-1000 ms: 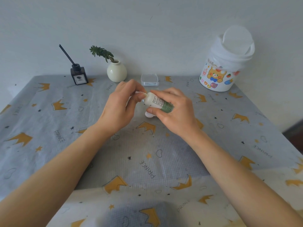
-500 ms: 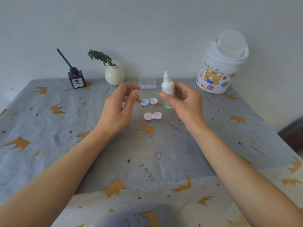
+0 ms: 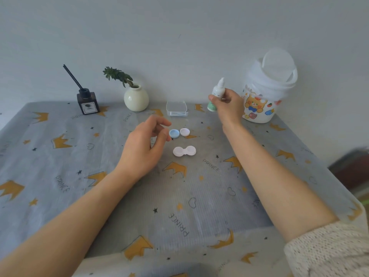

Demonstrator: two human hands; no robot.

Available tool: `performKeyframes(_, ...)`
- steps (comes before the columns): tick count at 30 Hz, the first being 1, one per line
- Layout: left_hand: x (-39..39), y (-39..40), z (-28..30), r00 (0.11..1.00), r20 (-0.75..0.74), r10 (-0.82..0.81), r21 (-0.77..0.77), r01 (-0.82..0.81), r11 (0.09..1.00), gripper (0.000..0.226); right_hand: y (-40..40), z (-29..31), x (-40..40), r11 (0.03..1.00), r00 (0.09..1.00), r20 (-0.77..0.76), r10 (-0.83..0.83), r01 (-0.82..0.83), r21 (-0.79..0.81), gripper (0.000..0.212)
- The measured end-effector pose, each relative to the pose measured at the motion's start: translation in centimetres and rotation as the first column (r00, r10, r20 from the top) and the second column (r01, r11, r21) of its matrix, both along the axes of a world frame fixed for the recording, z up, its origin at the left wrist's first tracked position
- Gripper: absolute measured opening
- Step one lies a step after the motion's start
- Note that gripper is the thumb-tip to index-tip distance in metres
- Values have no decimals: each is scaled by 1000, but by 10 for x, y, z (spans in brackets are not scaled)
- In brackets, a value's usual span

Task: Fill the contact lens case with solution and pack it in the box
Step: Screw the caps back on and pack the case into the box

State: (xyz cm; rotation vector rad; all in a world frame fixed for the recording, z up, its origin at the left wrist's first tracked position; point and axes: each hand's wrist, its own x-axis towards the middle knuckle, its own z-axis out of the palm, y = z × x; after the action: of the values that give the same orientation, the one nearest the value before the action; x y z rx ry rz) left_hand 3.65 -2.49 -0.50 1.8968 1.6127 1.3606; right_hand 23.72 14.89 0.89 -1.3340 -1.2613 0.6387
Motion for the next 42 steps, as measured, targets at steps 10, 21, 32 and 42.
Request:
performKeyframes(10, -3, 4, -1, 1000, -7, 21, -19, -21, 1000, 14, 41, -8, -3, 999, 992, 124, -21, 24, -24, 22)
performKeyframes(21, -2, 7, -1, 1000, -19, 21, -28, -21, 999, 14, 43, -15, -4, 1000, 975, 221, -15, 20, -22, 29)
performKeyframes(32, -3, 7, -2, 1000, -21, 16, -40, -17, 999, 14, 25, -8, 8, 997, 976, 214, -41, 55, -56, 67)
performKeyframes(42, 4, 8, 1, 994, 107, 11, -109, 0, 994, 12, -51, -3, -1, 960, 888, 371, 272, -274, -49, 43)
